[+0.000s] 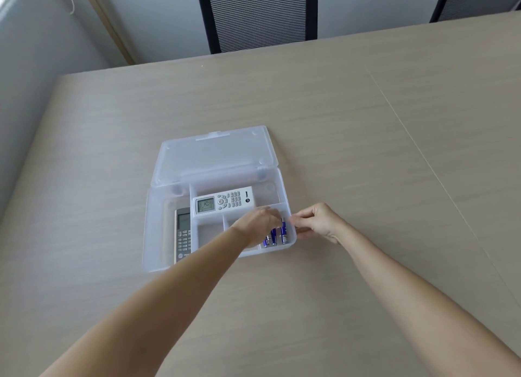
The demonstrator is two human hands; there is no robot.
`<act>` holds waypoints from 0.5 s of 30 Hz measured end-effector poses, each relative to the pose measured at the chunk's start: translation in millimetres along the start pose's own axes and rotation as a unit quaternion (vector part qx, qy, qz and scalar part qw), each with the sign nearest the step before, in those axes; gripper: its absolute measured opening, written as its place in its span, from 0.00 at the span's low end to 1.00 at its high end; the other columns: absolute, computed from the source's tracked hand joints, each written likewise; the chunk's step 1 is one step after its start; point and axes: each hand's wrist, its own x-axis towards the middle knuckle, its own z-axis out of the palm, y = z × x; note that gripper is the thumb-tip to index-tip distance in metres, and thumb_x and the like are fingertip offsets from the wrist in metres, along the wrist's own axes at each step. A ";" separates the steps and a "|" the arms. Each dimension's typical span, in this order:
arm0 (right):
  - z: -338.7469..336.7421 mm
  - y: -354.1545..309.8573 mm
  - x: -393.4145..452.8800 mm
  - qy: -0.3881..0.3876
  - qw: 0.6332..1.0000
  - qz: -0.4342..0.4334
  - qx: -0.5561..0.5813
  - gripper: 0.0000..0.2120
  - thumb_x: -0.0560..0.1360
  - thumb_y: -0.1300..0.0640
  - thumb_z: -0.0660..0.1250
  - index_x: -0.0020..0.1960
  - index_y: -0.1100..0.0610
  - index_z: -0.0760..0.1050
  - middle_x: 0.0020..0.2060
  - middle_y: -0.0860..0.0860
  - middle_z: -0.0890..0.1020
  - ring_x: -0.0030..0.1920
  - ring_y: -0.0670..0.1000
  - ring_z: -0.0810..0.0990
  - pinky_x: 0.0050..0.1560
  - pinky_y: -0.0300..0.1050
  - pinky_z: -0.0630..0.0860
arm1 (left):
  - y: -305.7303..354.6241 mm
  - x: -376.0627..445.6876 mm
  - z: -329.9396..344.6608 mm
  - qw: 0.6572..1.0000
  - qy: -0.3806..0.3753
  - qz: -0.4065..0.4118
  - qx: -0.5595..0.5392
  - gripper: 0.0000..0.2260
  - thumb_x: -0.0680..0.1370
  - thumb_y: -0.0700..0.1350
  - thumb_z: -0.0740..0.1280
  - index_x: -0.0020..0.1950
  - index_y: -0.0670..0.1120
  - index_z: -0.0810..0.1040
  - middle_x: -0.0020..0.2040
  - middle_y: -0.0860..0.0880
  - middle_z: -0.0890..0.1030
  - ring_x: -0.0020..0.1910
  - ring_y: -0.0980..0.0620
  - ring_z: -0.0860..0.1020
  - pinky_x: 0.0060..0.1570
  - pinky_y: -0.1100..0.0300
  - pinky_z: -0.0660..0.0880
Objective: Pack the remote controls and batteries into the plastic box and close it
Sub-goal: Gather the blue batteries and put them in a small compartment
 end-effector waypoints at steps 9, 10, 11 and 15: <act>19.7 -29.7 11.5 -0.006 0.999 0.022 -0.049 0.17 0.71 0.63 0.73 0.57 0.68 0.78 0.46 0.60 0.83 0.38 0.52 0.83 0.39 0.42 0.83 | -22.1 -124.9 1.5 0.822 0.451 -0.310 -0.158 0.14 0.77 0.42 0.59 0.62 0.47 0.75 0.64 0.44 0.74 0.62 0.44 0.72 0.63 0.47 0.70; 34.9 -39.2 25.3 -0.027 0.997 0.028 -0.072 0.19 0.70 0.65 0.73 0.60 0.68 0.76 0.50 0.62 0.83 0.41 0.53 0.83 0.40 0.42 0.82 | -38.6 -157.6 12.7 0.774 0.455 -0.412 -0.153 0.16 0.78 0.44 0.60 0.66 0.47 0.72 0.68 0.44 0.70 0.65 0.42 0.69 0.66 0.45 0.66; 50.2 -50.4 37.8 -0.041 0.994 0.034 -0.090 0.23 0.69 0.66 0.73 0.62 0.67 0.74 0.54 0.63 0.82 0.45 0.54 0.83 0.43 0.43 0.82 | -54.6 -185.8 24.7 0.725 0.440 -0.506 -0.156 0.18 0.79 0.45 0.60 0.69 0.47 0.68 0.72 0.43 0.66 0.69 0.41 0.65 0.68 0.43 0.62; 37.8 -85.7 59.5 0.047 0.999 0.002 -0.019 0.31 0.72 0.66 0.70 0.72 0.66 0.62 0.68 0.62 0.72 0.66 0.58 0.74 0.67 0.52 0.71 | -63.2 -198.0 46.8 0.703 0.281 -0.602 -0.252 0.26 0.81 0.52 0.54 0.76 0.43 0.53 0.76 0.39 0.60 0.73 0.37 0.62 0.68 0.39 0.60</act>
